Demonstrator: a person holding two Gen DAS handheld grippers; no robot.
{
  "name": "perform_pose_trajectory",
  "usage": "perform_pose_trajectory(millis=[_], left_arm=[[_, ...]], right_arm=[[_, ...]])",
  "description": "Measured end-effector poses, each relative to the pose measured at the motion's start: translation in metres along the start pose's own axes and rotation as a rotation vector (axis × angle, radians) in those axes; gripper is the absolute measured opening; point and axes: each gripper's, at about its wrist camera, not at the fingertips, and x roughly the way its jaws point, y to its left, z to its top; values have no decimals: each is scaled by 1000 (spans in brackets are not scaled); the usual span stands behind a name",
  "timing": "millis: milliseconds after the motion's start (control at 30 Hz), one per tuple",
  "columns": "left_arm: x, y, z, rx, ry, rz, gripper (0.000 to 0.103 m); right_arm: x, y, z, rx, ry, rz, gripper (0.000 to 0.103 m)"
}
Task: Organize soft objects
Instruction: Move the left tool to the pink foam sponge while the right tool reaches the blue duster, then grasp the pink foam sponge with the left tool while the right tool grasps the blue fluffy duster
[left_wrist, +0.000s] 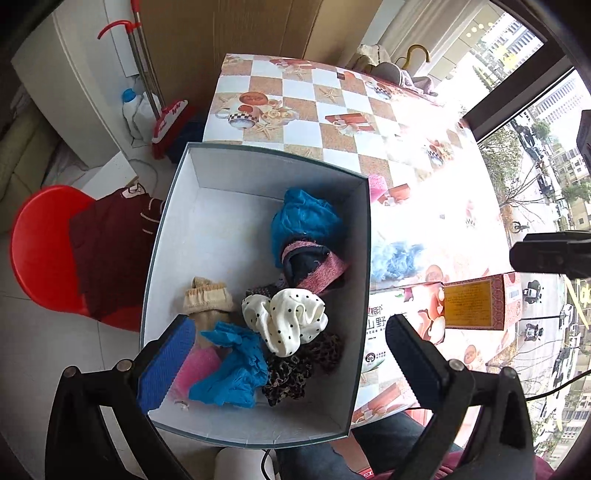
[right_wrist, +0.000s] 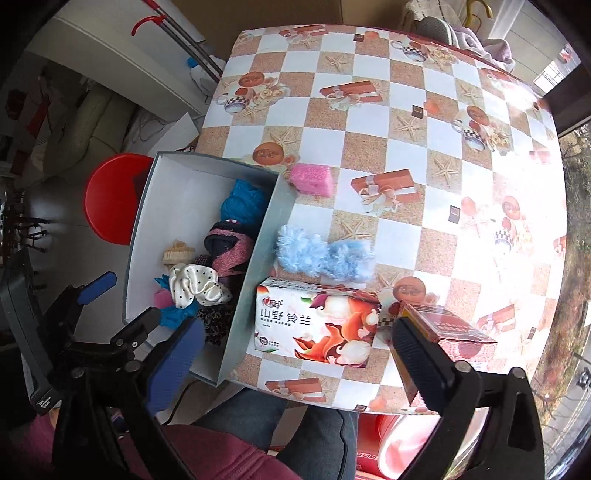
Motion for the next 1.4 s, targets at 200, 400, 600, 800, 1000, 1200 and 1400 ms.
perform_pose_trajectory(millis=[200, 400, 600, 800, 1000, 1200, 1400], left_arm=[[11, -38, 21, 85, 26, 1, 103], [26, -77, 68, 242, 25, 62, 103], [74, -121, 118, 465, 101, 158, 103], [146, -145, 142, 632, 270, 260, 103], [194, -157, 146, 743, 379, 359, 103], [220, -148, 180, 723, 292, 544, 103], [212, -122, 207, 492, 367, 336, 103]], right_arm=[[-18, -77, 8, 170, -23, 18, 103], [13, -96, 27, 204, 68, 29, 103], [54, -93, 42, 237, 126, 48, 103], [58, -116, 42, 265, 131, 13, 103], [64, -115, 38, 230, 153, 20, 103], [94, -90, 38, 212, 189, 34, 103], [144, -68, 41, 171, 247, 6, 103]])
